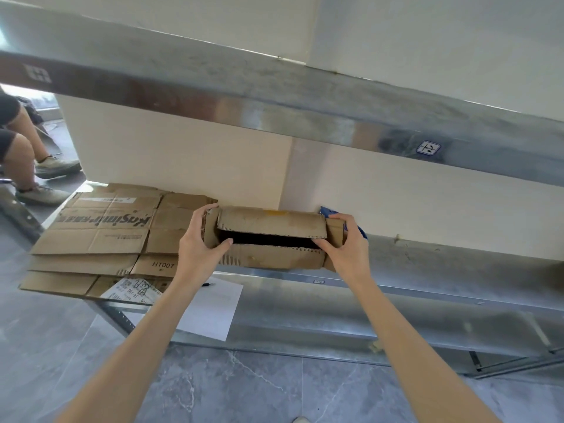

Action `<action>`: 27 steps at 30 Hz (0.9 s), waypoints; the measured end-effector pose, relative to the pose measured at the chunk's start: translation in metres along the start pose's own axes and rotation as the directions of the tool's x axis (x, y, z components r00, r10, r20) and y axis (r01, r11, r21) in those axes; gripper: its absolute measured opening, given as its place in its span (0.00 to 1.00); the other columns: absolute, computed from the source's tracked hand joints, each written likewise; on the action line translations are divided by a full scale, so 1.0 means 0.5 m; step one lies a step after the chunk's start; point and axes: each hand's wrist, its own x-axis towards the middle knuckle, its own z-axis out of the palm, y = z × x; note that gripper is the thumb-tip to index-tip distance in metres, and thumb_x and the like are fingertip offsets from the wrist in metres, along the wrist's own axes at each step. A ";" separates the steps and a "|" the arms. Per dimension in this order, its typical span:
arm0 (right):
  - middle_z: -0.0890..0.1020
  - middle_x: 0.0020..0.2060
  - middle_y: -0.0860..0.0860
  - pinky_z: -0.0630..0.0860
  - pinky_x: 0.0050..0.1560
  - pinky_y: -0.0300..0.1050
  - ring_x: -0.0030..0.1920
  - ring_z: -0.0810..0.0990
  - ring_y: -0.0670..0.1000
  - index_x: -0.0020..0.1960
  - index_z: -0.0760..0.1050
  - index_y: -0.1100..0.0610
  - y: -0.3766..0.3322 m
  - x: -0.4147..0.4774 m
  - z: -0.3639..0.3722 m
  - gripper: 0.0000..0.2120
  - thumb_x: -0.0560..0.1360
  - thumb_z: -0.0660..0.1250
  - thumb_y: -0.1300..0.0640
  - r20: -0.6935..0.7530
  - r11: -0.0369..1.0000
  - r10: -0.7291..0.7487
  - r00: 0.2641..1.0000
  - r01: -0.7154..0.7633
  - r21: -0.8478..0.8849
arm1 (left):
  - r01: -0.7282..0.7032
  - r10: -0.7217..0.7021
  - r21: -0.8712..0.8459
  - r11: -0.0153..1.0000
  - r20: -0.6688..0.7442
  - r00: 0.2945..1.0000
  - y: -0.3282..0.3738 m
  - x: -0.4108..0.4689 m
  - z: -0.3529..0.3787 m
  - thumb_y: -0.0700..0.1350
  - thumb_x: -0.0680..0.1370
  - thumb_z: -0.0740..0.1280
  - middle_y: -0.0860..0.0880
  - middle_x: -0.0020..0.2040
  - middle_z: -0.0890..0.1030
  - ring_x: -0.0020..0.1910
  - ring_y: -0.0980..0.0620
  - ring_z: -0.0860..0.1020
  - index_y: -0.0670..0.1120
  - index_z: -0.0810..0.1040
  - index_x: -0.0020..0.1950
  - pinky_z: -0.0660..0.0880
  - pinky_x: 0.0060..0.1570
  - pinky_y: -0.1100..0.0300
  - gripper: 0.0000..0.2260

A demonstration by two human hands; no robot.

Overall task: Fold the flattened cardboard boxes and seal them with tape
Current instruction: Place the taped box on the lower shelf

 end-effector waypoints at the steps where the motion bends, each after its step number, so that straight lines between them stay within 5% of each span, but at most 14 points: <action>1: 0.78 0.48 0.42 0.70 0.43 0.24 0.47 0.75 0.35 0.61 0.73 0.49 -0.001 0.002 -0.001 0.22 0.71 0.77 0.55 -0.001 1.000 0.016 1.000 -0.016 0.004 | -0.001 0.001 -0.003 1.000 0.018 1.000 -0.001 0.000 -0.004 0.36 0.72 0.76 0.68 0.60 0.74 0.54 0.77 0.70 0.57 0.70 0.69 0.65 0.49 0.82 0.32; 6: 0.77 0.46 0.41 0.69 0.36 0.26 0.43 0.75 0.40 0.59 0.73 0.50 -0.017 0.007 0.006 0.20 0.72 0.74 0.43 -0.035 0.998 0.066 0.997 -0.067 -0.023 | -0.007 0.006 0.006 1.000 0.181 0.983 -0.005 -0.008 -0.022 0.36 0.70 0.78 0.77 0.62 0.69 0.61 0.80 0.65 0.60 0.65 0.74 0.61 0.56 0.82 0.39; 10: 0.74 0.40 0.39 0.67 0.34 0.29 0.38 0.74 0.39 0.55 0.69 0.53 -0.032 0.004 0.020 0.24 0.70 0.75 0.40 -0.135 0.993 0.113 0.984 -0.117 -0.017 | -0.016 0.012 0.012 1.000 0.269 0.963 -0.016 -0.026 -0.032 0.37 0.68 0.80 0.64 0.75 0.64 0.74 0.66 0.61 0.60 0.57 0.79 0.59 0.72 0.65 0.48; 14: 0.77 0.36 0.40 0.68 0.36 0.34 0.39 0.77 0.39 0.49 0.69 0.51 -0.045 0.000 0.031 0.23 0.69 0.73 0.36 -0.163 0.995 0.090 0.983 -0.097 -0.036 | -0.025 0.012 0.040 0.999 0.289 0.957 -0.021 -0.041 -0.033 0.40 0.66 0.82 0.62 0.78 0.60 0.74 0.61 0.62 0.61 0.52 0.80 0.67 0.71 0.51 0.53; 18: 0.80 0.40 0.39 0.77 0.43 0.38 0.41 0.80 0.39 0.55 0.72 0.50 -0.048 0.000 0.040 0.23 0.70 0.70 0.35 -0.144 0.996 0.025 0.989 -0.037 -0.077 | -0.031 0.025 0.017 0.999 0.279 0.960 -0.022 -0.046 -0.026 0.40 0.65 0.83 0.76 0.71 0.59 0.67 0.77 0.60 0.68 0.51 0.77 0.72 0.56 0.69 0.55; 21: 0.79 0.51 0.37 0.76 0.45 0.33 0.49 0.79 0.38 0.64 0.71 0.47 -0.048 -0.004 0.036 0.29 0.69 0.67 0.32 -0.114 0.997 -0.018 0.993 0.009 -0.078 | -0.042 0.046 -0.018 0.999 0.255 0.966 -0.026 -0.043 -0.022 0.37 0.65 0.82 0.82 0.66 0.58 0.65 0.81 0.59 0.62 0.52 0.77 0.70 0.47 0.80 0.53; 27: 0.75 0.57 0.37 0.76 0.52 0.36 0.57 0.75 0.41 0.72 0.65 0.45 -0.044 -0.006 0.025 0.33 0.71 0.67 0.34 0.009 0.990 -0.084 0.996 0.085 -0.113 | -0.002 0.016 -0.054 0.999 0.248 0.969 -0.025 -0.022 -0.024 0.36 0.67 0.81 0.85 0.62 0.61 0.62 0.83 0.61 0.64 0.54 0.76 0.70 0.47 0.79 0.50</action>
